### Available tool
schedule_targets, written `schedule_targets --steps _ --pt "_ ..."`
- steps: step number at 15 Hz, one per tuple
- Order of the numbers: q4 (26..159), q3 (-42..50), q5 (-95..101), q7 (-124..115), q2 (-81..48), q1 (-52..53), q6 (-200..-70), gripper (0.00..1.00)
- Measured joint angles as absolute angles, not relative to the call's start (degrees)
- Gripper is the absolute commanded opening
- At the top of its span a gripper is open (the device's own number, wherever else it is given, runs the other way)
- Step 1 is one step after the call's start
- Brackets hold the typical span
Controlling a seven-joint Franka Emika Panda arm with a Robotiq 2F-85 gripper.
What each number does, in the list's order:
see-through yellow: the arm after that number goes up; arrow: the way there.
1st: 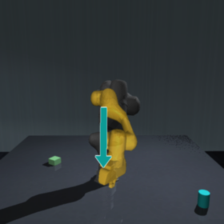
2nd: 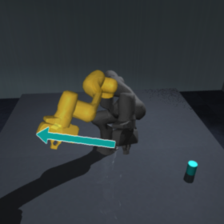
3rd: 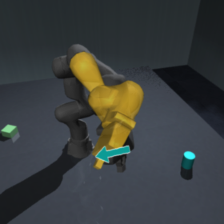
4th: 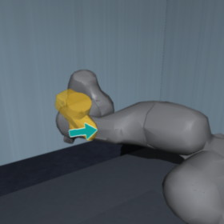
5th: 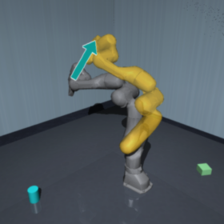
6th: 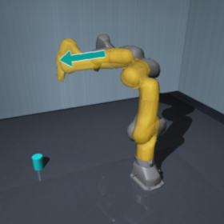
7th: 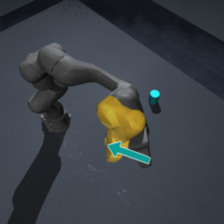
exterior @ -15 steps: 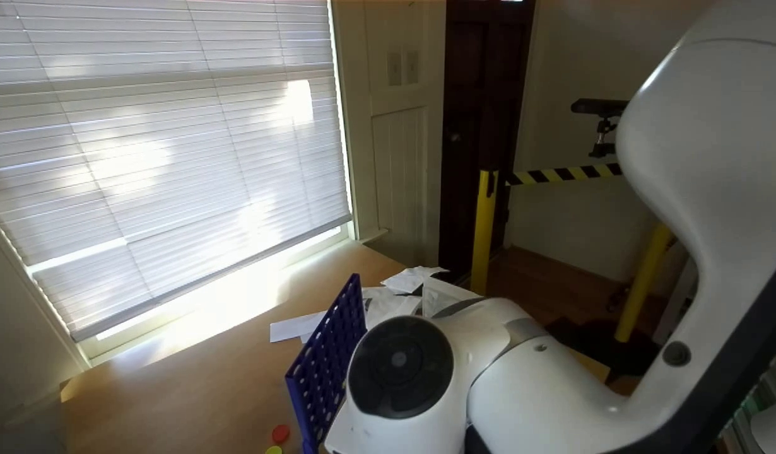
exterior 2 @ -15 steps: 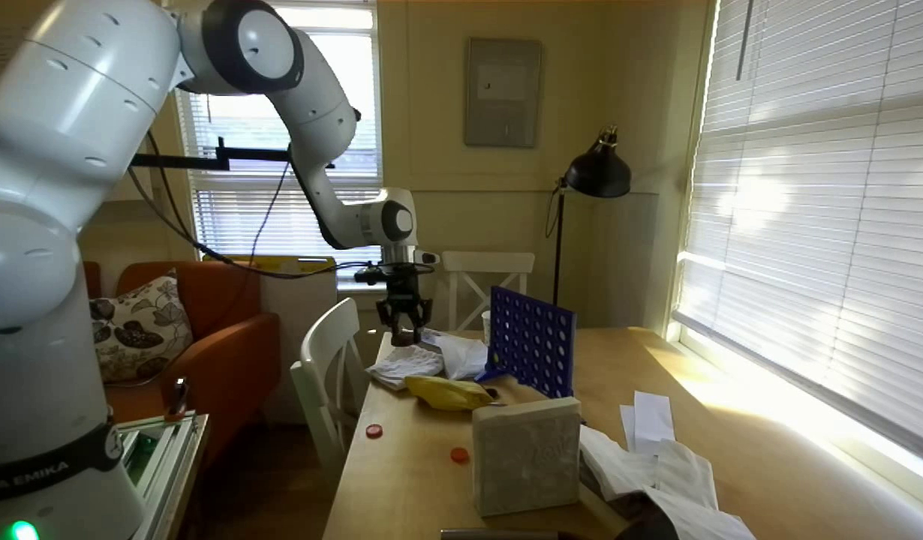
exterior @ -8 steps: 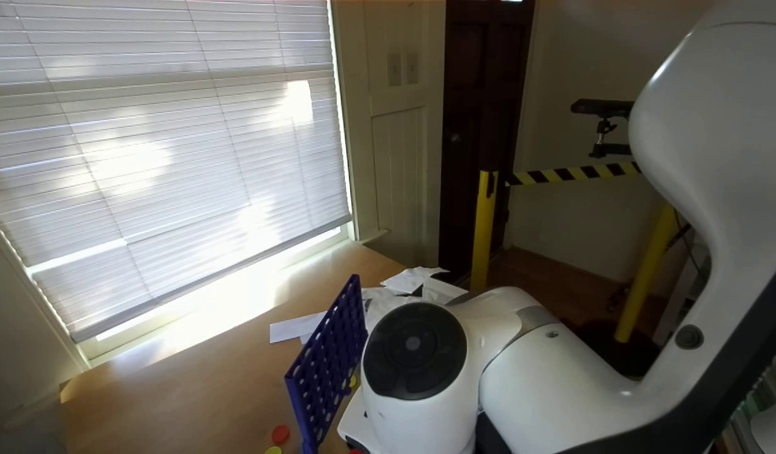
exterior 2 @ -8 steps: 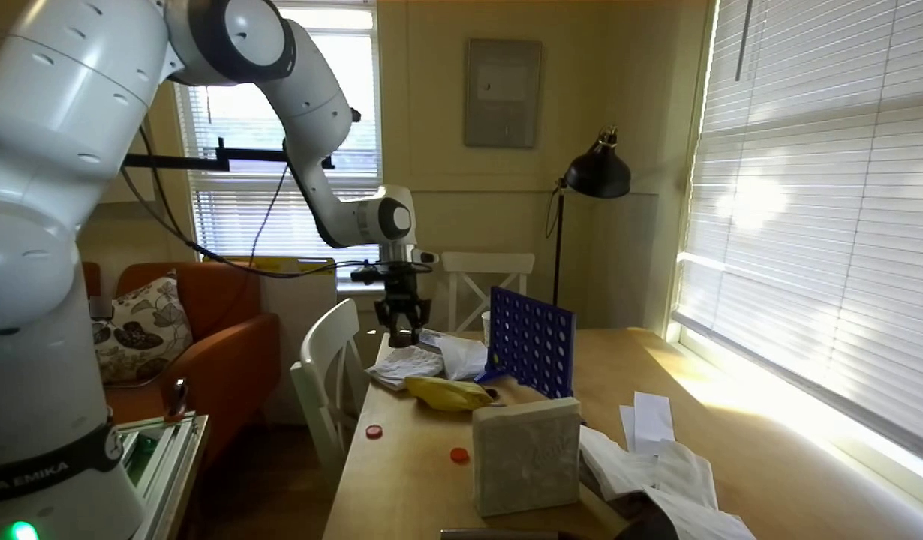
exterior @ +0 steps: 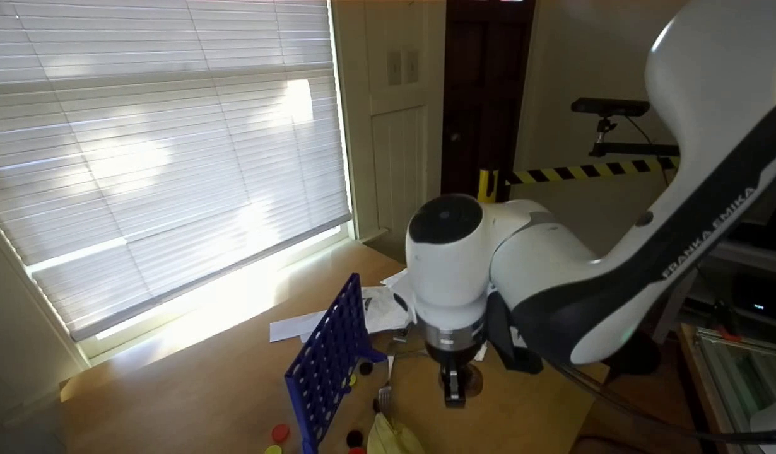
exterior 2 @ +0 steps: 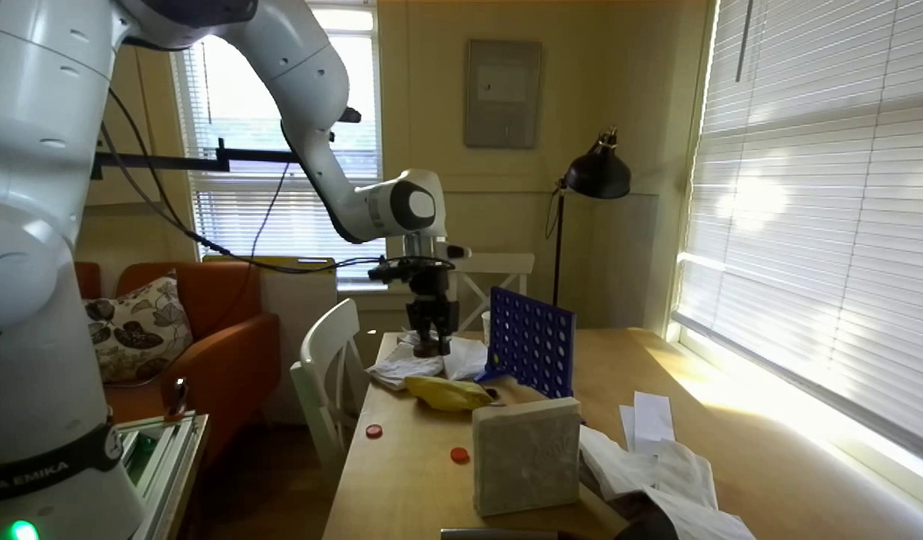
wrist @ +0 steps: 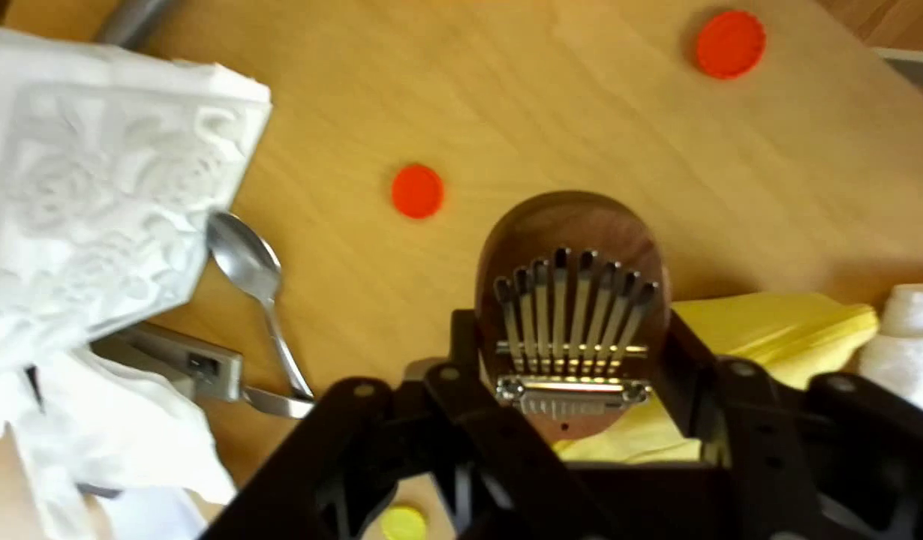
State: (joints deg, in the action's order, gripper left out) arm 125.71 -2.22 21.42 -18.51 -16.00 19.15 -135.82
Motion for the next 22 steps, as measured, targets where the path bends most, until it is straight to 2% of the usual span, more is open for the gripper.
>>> schedule_targets --steps 4,5,7,8,12,18,22 --pt "133.3 0.1 21.2 -22.7 -9.4 13.0 -141.1 0.32" --pt "134.6 0.4 21.2 -24.4 -8.2 12.0 -142.4 0.57" --pt "136.1 0.4 21.7 -27.1 -6.5 11.4 -144.1 0.57" --pt "136.4 0.2 21.7 -27.8 -6.1 11.5 -144.2 0.32" --pt "136.0 0.1 21.4 -29.3 -6.6 10.6 -144.2 0.32" --pt "132.3 4.7 14.7 -30.4 -10.2 3.4 -144.2 0.32" --pt "127.8 6.1 14.6 -41.2 -12.8 3.6 -144.6 0.32"
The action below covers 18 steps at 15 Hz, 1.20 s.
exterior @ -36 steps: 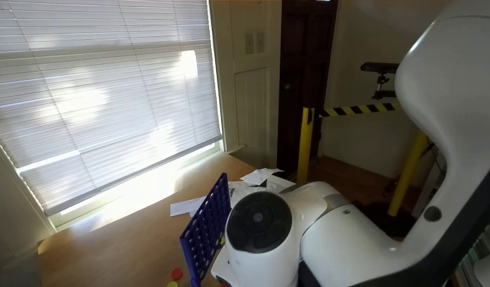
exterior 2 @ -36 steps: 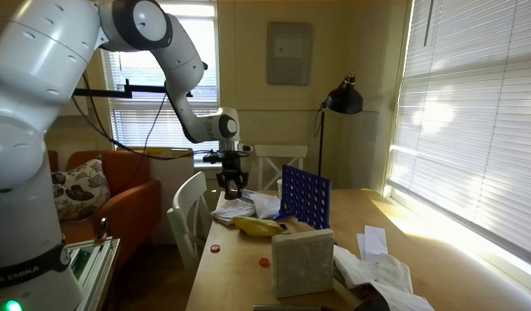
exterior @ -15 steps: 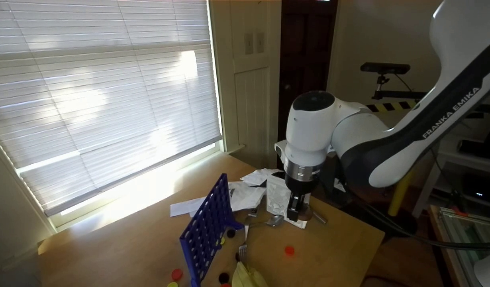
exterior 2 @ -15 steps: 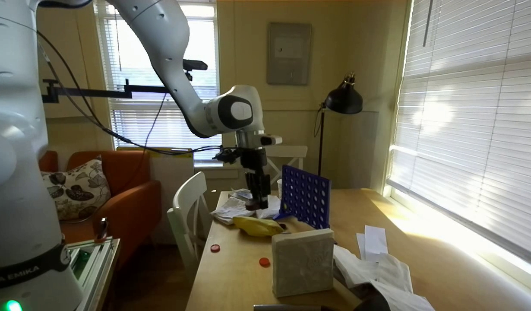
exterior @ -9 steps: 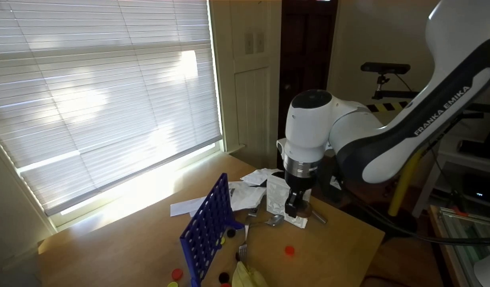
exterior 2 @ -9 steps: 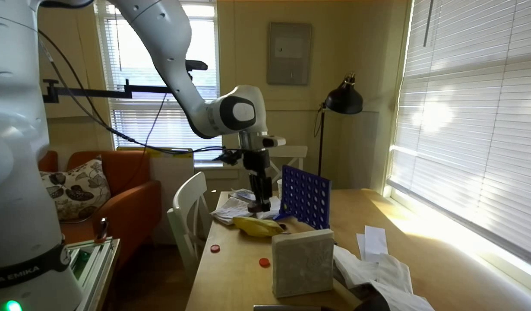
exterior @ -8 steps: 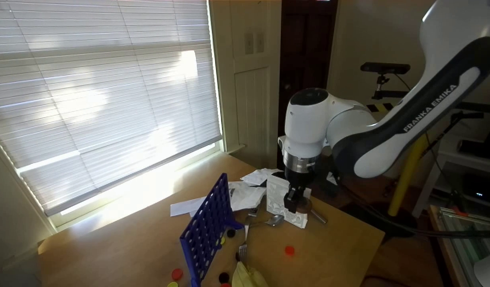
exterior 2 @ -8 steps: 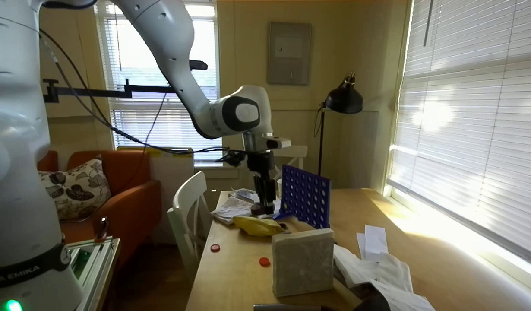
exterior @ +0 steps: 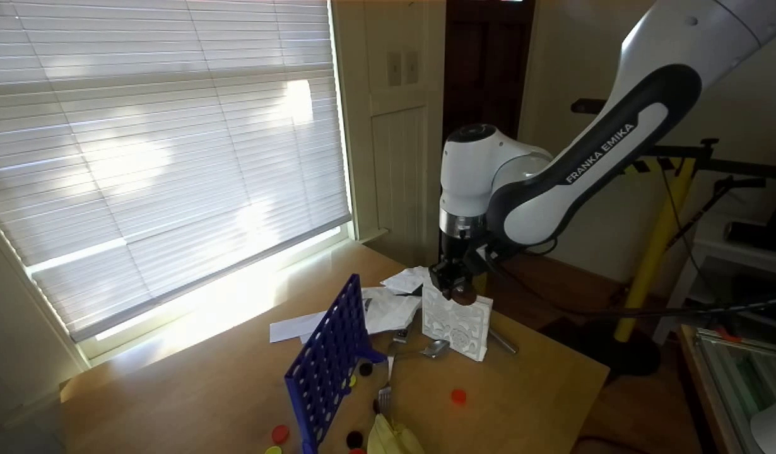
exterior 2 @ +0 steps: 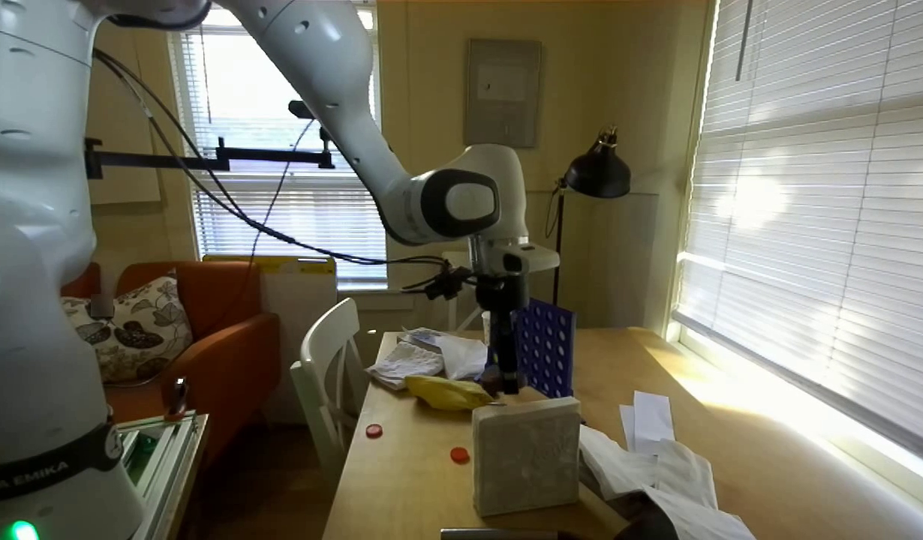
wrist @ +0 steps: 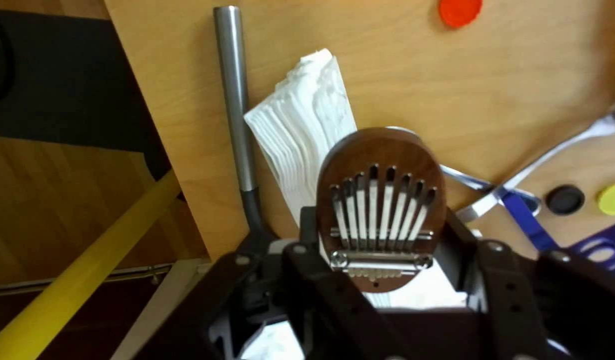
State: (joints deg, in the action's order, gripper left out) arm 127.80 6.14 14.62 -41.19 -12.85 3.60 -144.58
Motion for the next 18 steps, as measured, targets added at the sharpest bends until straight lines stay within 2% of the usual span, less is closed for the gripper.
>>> schedule_targets --steps 4,5,7,8,18 --pt "123.5 8.5 19.7 -54.9 -13.7 5.6 -146.2 0.32" --pt "122.2 9.3 20.5 -56.9 -14.1 5.6 -145.5 0.57" --pt "119.9 9.6 20.4 -56.1 -15.1 4.8 -142.4 0.57" --pt "119.2 9.6 20.4 -55.9 -15.6 4.5 -141.7 0.32" --pt "115.6 11.7 20.1 -53.0 -17.8 1.6 -143.8 0.32"
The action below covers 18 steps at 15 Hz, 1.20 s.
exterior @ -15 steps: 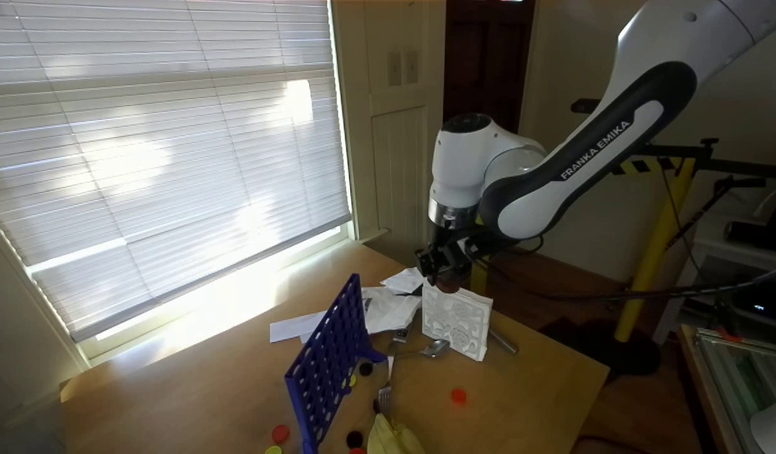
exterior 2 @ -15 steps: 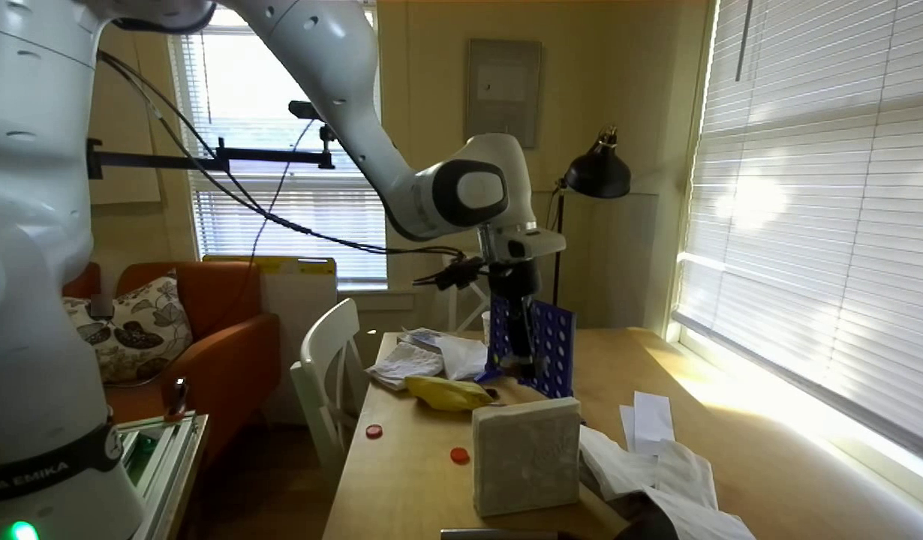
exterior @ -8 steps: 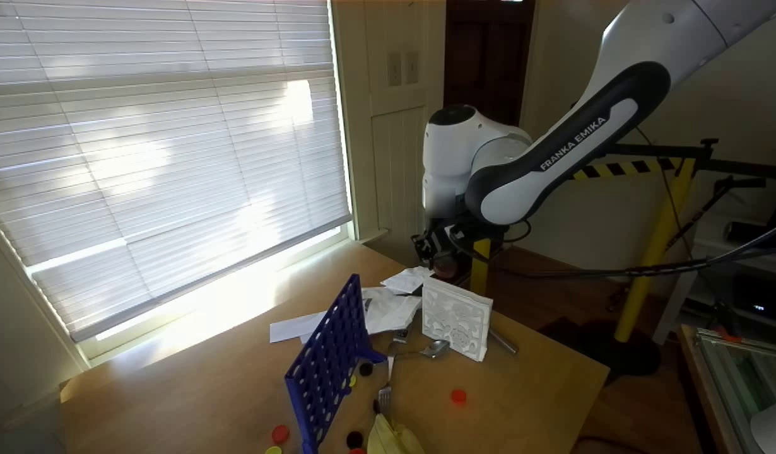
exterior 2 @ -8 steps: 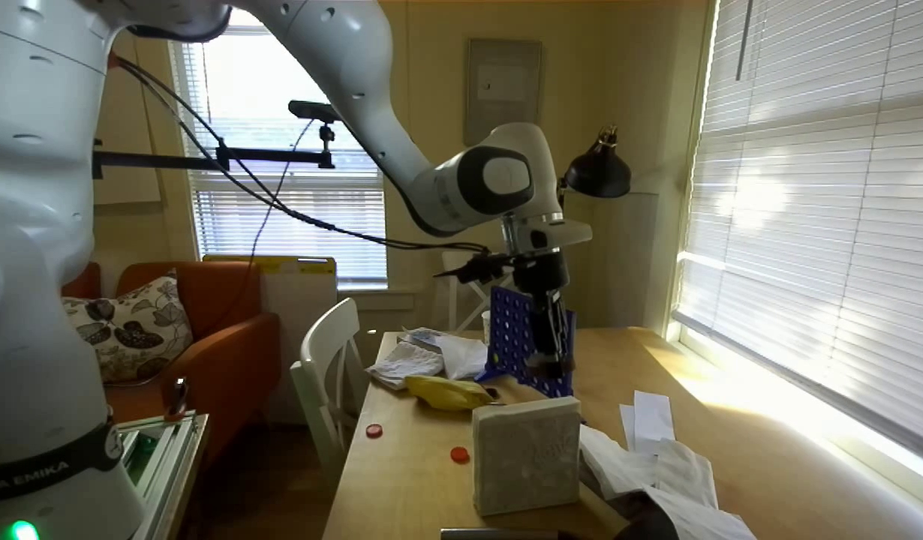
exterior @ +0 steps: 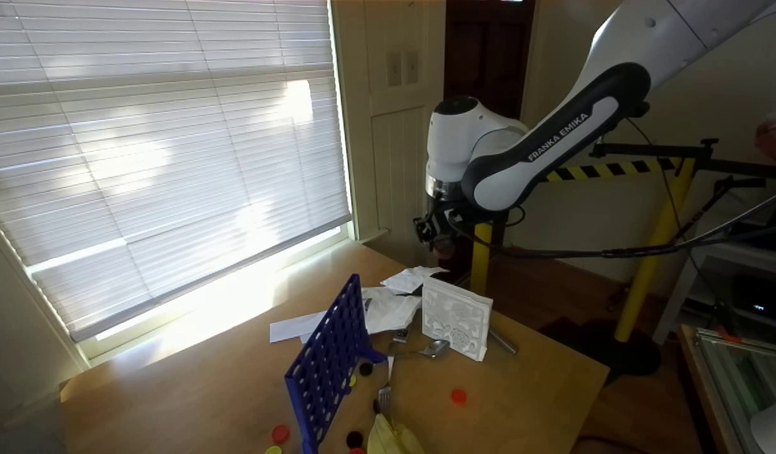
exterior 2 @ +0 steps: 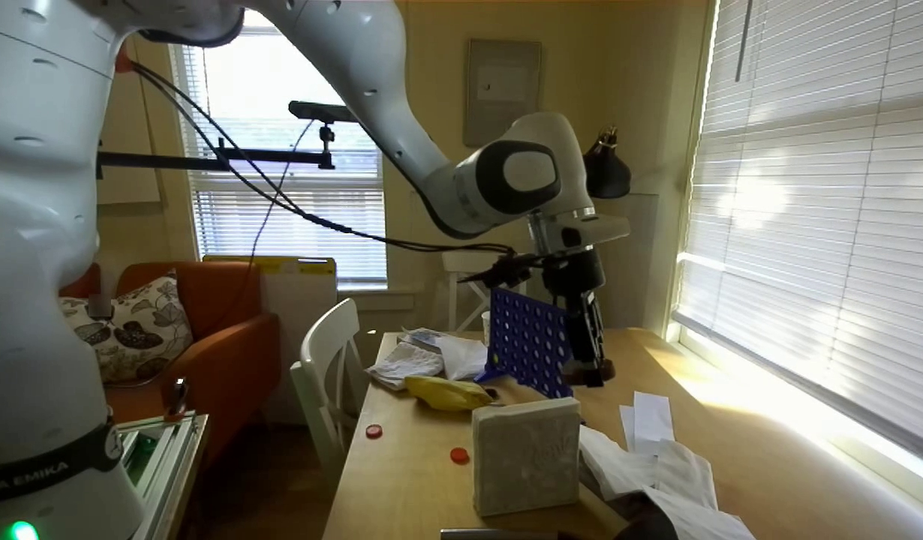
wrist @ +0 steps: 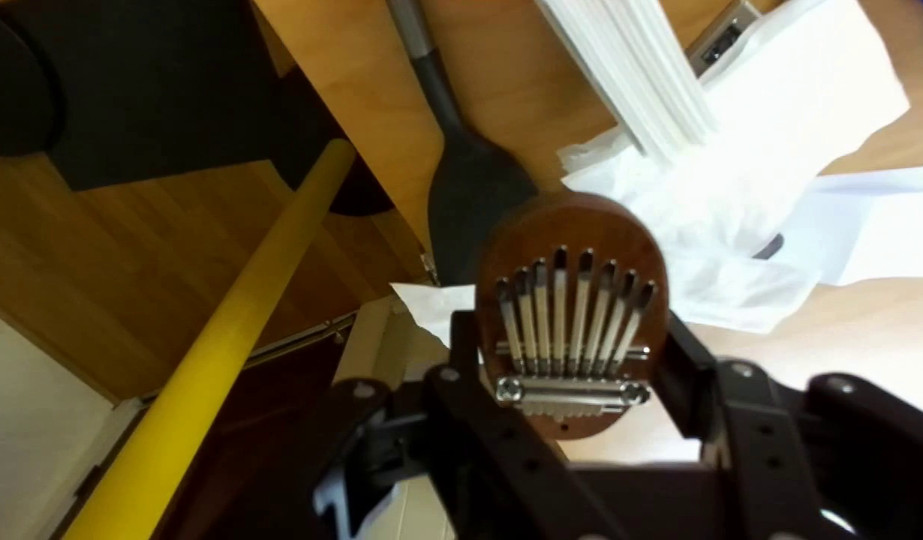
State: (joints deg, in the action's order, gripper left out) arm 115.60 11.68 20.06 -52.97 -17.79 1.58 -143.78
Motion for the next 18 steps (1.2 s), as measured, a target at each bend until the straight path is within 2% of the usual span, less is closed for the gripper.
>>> schedule_targets --steps 5,6,8,9,14,18 --pt "114.5 8.7 10.6 -31.9 -19.5 -4.0 -153.4 0.32" --pt "114.3 8.7 9.2 -29.5 -20.0 -4.2 -153.4 0.57" --pt "114.2 9.5 9.0 -29.1 -20.4 -3.7 -153.3 0.57" --pt "114.2 9.7 9.0 -29.1 -20.4 -3.5 -153.3 0.32" --pt "113.9 11.4 9.4 -28.5 -20.8 -1.9 -153.8 0.32" --pt "107.4 11.1 9.3 -26.0 -27.4 -1.0 -153.0 0.32"
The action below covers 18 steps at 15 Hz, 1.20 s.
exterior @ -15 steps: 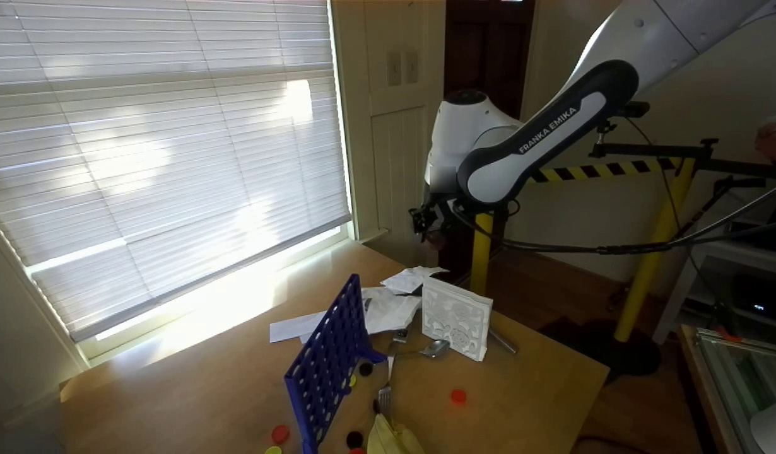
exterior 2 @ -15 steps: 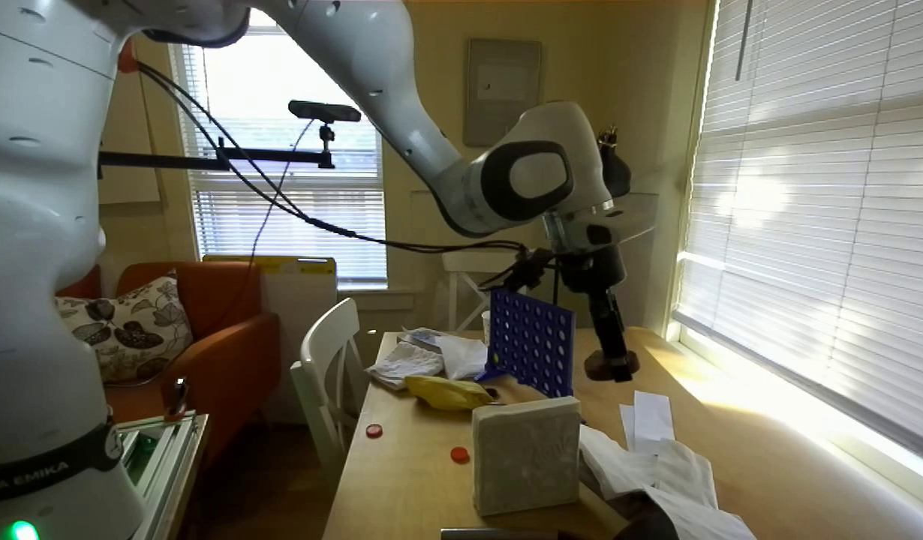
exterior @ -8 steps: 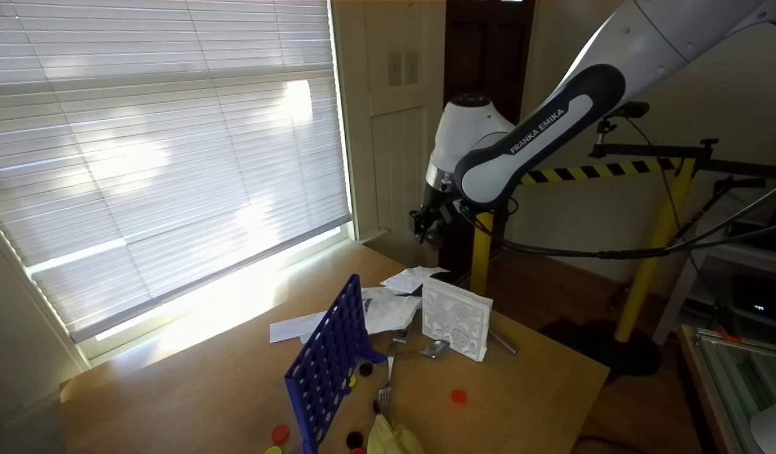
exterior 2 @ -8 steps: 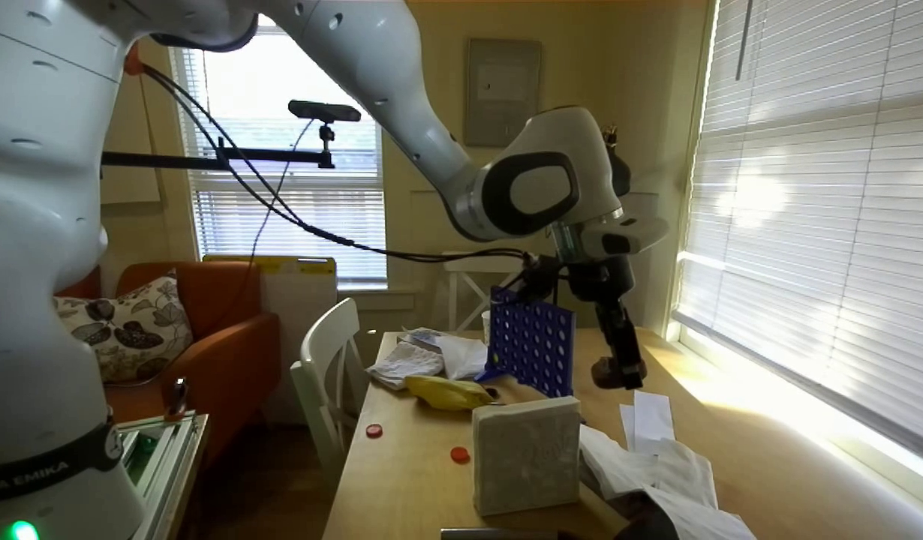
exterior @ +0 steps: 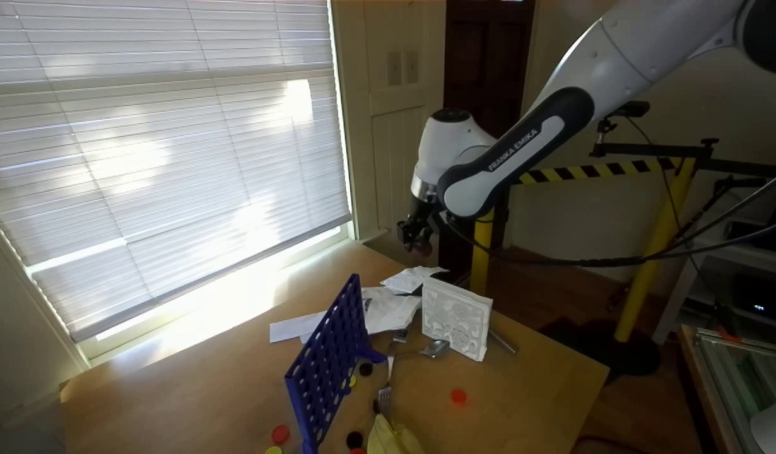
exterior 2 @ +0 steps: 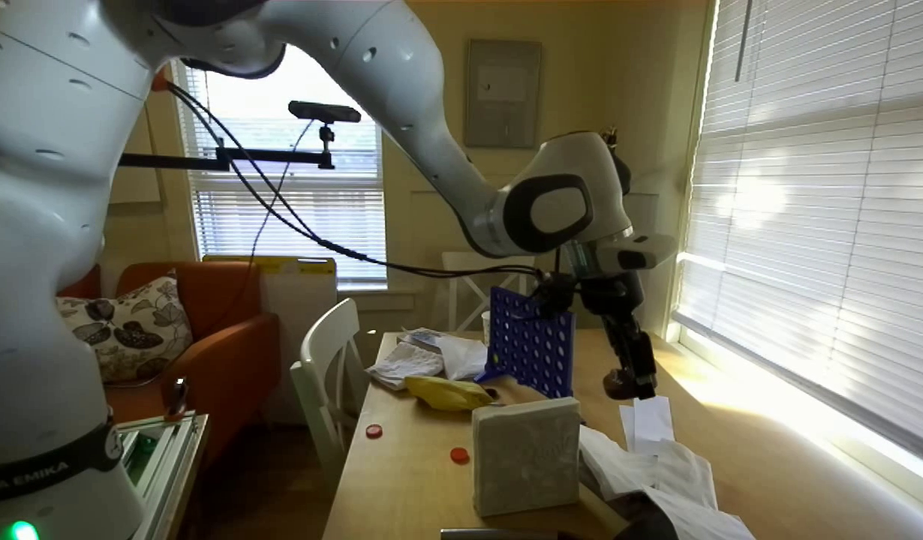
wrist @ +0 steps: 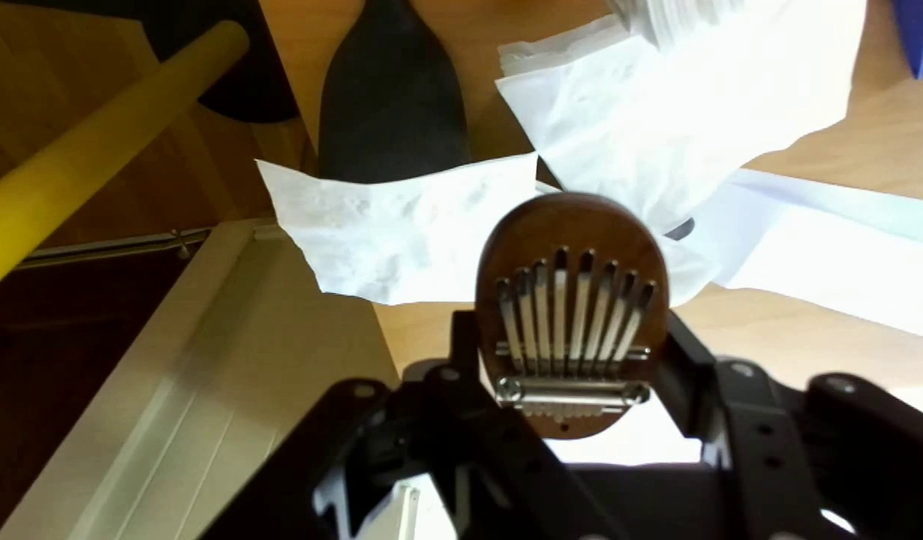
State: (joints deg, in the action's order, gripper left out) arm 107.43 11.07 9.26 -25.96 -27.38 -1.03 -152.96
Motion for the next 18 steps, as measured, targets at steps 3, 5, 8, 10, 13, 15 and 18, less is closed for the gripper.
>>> schedule_targets --steps 3,5,8,10,13,15,18 --pt "99.3 11.3 9.3 -25.0 -34.7 -0.2 -149.4 0.32" --pt "93.4 11.1 9.1 -24.6 -39.3 0.0 -145.6 0.32" --pt "84.9 10.3 7.9 -23.5 -45.6 -0.2 -139.5 0.32" --pt "79.5 9.5 6.9 -22.4 -49.6 -0.7 -135.2 0.32" --pt "72.0 7.5 4.1 -19.6 -55.3 -2.2 -129.3 0.32" --pt "67.8 6.4 2.6 -17.9 -58.6 -3.3 -125.9 0.32" --pt "62.8 5.6 1.3 -16.3 -62.2 -4.6 -121.7 0.84"
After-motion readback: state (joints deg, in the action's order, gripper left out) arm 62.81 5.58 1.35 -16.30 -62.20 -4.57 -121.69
